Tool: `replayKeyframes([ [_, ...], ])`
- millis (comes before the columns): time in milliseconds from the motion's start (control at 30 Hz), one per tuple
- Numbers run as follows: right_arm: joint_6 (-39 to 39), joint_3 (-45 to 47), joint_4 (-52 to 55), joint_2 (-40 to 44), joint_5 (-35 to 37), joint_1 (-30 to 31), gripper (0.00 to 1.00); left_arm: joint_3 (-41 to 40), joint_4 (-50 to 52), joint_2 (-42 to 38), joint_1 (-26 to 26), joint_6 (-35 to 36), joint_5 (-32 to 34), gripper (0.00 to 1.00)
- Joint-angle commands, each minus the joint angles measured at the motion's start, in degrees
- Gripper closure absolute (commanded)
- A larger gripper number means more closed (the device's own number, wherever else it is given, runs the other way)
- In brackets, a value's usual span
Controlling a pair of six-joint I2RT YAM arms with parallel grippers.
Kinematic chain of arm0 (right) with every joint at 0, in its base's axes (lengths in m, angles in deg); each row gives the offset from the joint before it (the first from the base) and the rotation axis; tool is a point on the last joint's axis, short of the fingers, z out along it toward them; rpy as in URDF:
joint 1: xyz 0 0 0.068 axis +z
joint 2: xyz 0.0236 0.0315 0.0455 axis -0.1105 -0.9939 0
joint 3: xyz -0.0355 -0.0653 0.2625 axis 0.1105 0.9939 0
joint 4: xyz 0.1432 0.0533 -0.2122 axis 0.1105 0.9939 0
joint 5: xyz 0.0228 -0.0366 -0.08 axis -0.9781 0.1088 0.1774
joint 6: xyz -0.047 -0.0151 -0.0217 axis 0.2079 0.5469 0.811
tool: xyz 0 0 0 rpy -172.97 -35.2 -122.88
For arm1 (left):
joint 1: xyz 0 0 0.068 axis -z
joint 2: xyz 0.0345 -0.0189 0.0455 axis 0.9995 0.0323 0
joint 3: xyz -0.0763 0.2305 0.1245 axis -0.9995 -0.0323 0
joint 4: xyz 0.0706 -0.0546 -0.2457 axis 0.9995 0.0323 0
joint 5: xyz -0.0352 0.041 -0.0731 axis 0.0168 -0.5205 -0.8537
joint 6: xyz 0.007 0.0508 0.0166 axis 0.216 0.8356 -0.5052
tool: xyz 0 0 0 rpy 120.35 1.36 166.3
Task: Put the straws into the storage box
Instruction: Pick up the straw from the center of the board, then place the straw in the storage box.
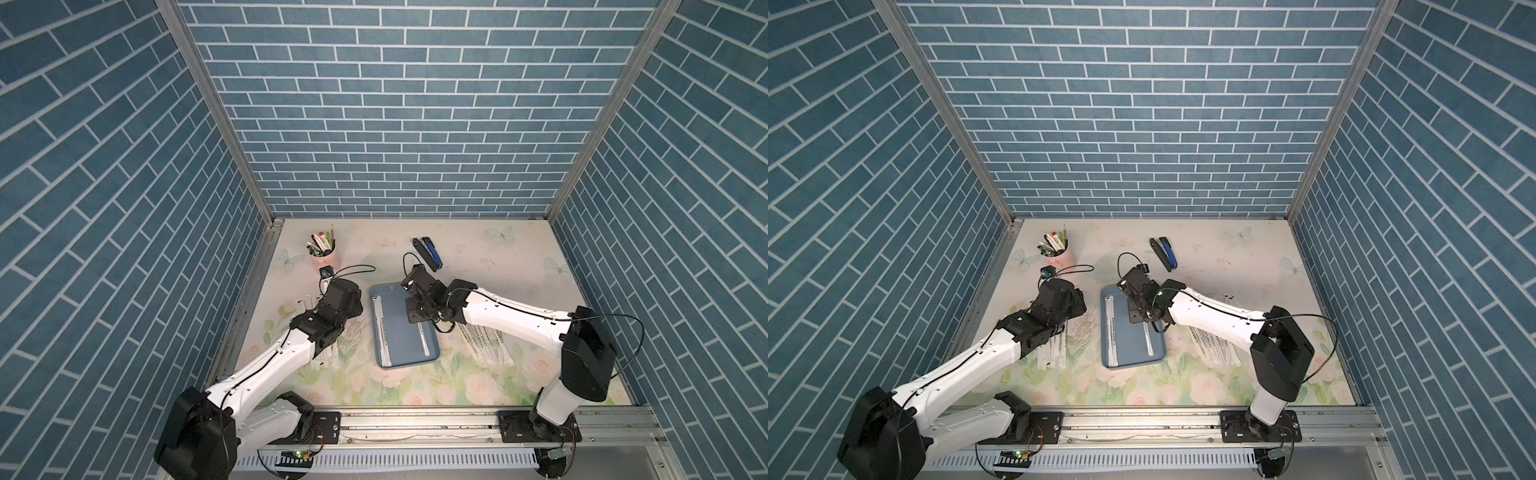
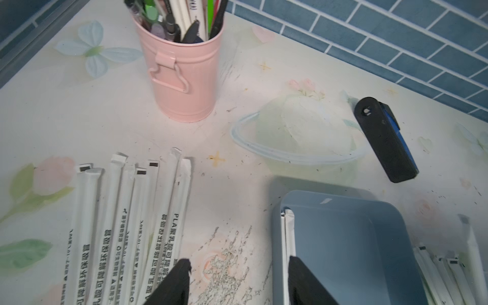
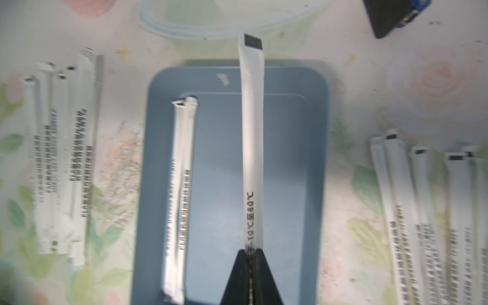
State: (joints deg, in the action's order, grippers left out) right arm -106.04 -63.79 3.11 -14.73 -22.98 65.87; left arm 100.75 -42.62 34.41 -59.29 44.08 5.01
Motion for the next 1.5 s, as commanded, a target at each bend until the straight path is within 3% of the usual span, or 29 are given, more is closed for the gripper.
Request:
replayKeyframes([
  [0, -6.4, -2.6, -3.8, -6.3, 2.5, 2.4, 0.91, 0.7, 3.7, -1.5, -1.8, 0.1, 0.1, 0.38],
  [500, -9.0, -3.9, -9.3, -17.3, -1.9, 3.8, 0.89, -0.9, 3.4, -3.4, -4.5, -0.2, -3.2, 0.38],
  [1000, -8.3, -3.9, -10.0, -17.4, -4.8, 2.8, 0.88, -0.3, 3.9, -2.6, -4.6, 0.2, -3.4, 0.39],
  [1133, -6.7, -4.6, -9.1, -15.0, -3.2, 2.6, 0.87, -0.5, 5.0, -1.5, -5.9, 1.1, -4.5, 0.43],
  [1367, -3.5, -2.1, -11.8, -7.8, -0.5, 0.0, 0.81, -2.9, 3.1, 3.6, -11.2, 3.0, -10.9, 0.63],
  [1467, -2.3, -0.9, -12.7, -5.8, 0.5, -1.0, 0.80, -4.0, 1.3, 6.9, -11.3, 2.6, -12.3, 0.66],
])
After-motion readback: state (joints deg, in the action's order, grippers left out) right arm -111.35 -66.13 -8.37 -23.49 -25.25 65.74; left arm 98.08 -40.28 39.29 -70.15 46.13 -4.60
